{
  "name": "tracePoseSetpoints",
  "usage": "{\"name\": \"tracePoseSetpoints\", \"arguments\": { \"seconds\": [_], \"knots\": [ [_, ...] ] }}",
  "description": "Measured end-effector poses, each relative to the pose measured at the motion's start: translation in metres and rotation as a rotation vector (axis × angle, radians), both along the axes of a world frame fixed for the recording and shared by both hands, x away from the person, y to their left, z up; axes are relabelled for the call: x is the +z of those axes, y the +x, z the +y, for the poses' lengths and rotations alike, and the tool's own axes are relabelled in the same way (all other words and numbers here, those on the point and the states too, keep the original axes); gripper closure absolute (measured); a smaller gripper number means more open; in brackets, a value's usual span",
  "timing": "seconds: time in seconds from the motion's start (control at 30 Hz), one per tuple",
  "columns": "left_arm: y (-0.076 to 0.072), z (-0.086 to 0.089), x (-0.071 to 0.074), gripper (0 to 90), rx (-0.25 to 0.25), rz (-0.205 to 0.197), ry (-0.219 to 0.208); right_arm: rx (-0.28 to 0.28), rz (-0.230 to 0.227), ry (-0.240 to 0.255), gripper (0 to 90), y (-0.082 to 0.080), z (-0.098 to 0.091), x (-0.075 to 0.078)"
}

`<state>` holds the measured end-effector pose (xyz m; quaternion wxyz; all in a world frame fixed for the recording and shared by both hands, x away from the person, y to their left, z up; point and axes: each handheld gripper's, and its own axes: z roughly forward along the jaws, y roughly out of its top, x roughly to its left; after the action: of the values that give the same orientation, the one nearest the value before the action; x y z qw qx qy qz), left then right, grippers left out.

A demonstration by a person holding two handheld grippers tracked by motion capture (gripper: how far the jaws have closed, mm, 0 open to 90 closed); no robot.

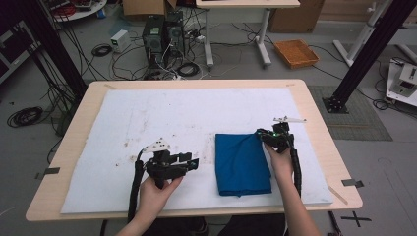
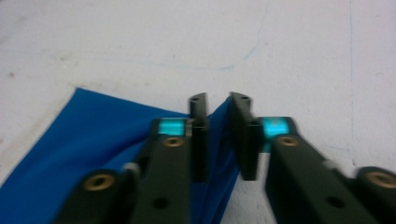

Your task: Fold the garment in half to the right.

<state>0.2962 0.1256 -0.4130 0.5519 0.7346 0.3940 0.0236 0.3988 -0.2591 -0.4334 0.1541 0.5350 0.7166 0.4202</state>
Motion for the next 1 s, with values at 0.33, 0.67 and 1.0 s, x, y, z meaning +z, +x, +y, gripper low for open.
{"name": "tracePoseSetpoints", "arguments": {
  "seconds": [0.33,0.67,1.0],
  "knots": [
    [0.000,0.001,-0.002,54.1,-0.003,0.004,0.005,-0.036,-0.007,-0.007,90.0,-0.007,-0.017,-0.002],
    [0.000,0.007,-0.002,54.1,0.006,0.002,0.007,-0.027,-0.039,-0.006,73.5,-0.043,-0.028,0.009],
    [-0.001,0.016,-0.002,54.1,0.017,0.003,-0.003,0.062,-0.012,0.083,68.5,-0.160,-0.032,-0.005]
  ]
}}
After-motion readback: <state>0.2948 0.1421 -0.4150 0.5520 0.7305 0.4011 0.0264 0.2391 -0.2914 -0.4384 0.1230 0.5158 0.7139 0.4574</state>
